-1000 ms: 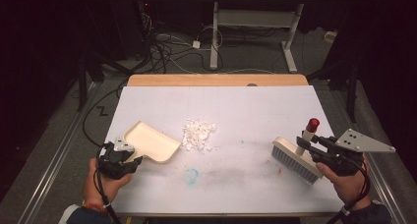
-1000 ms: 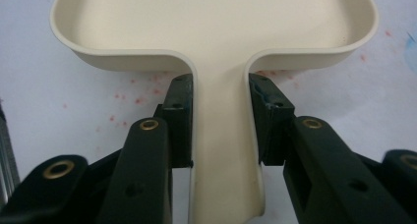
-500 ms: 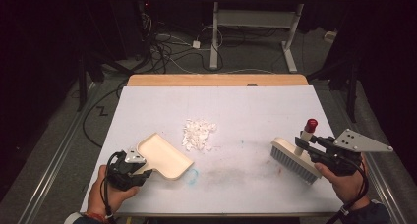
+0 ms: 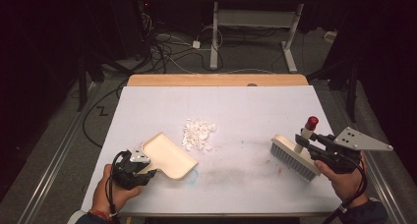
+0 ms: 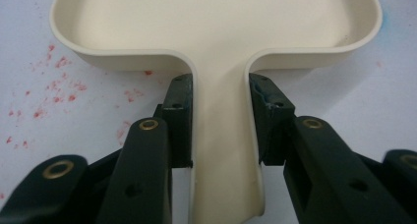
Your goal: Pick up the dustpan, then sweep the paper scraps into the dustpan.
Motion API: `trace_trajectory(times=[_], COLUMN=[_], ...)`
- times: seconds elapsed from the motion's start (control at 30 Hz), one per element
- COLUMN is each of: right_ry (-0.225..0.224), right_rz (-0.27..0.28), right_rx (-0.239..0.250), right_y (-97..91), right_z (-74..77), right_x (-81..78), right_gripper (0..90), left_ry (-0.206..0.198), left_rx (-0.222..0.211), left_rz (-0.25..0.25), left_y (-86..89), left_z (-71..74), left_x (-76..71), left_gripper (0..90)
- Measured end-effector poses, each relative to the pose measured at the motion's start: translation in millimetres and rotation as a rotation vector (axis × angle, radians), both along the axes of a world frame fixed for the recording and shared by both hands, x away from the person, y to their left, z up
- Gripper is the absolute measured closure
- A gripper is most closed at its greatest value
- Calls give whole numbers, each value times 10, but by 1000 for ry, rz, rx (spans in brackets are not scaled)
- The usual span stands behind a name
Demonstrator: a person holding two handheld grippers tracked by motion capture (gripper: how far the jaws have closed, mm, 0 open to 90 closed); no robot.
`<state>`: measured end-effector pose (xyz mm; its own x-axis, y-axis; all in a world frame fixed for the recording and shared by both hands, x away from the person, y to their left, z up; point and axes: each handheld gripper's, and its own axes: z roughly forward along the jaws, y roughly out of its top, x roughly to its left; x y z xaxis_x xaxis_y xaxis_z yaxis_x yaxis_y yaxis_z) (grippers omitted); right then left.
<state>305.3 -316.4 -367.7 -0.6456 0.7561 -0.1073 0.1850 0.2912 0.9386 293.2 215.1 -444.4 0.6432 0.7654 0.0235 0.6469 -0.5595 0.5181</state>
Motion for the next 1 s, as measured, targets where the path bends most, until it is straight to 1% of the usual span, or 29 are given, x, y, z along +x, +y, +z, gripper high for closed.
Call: trace_trajectory(times=[0.27,0.53,0.63,0.8,0.9,0.93,1.0], right_ry=[2,-2,4,7,10,10,9], right_rz=[8,21,27,33,47,47,61], right_rx=[-6,12,19,19,22,22,19], right_y=[17,31,40,89,152,152,249], right_z=[-10,-2,-8,-10,-12,-12,-5], right_x=[10,16,26,89,156,156,246], right_gripper=[708,708,708,708,708,708,708], left_ry=[0,1,3,6,5,5,6], left_rx=[-2,-11,-12,-17,-12,-12,-9], left_rz=[1,6,4,3,4,4,3], left_y=[1,1,6,6,-1,-1,1], left_z=[-18,-29,-28,-37,-43,-43,-49], left_x=[-7,-15,-8,6,2,2,2], left_gripper=[633,632,632,632,632,632,632])
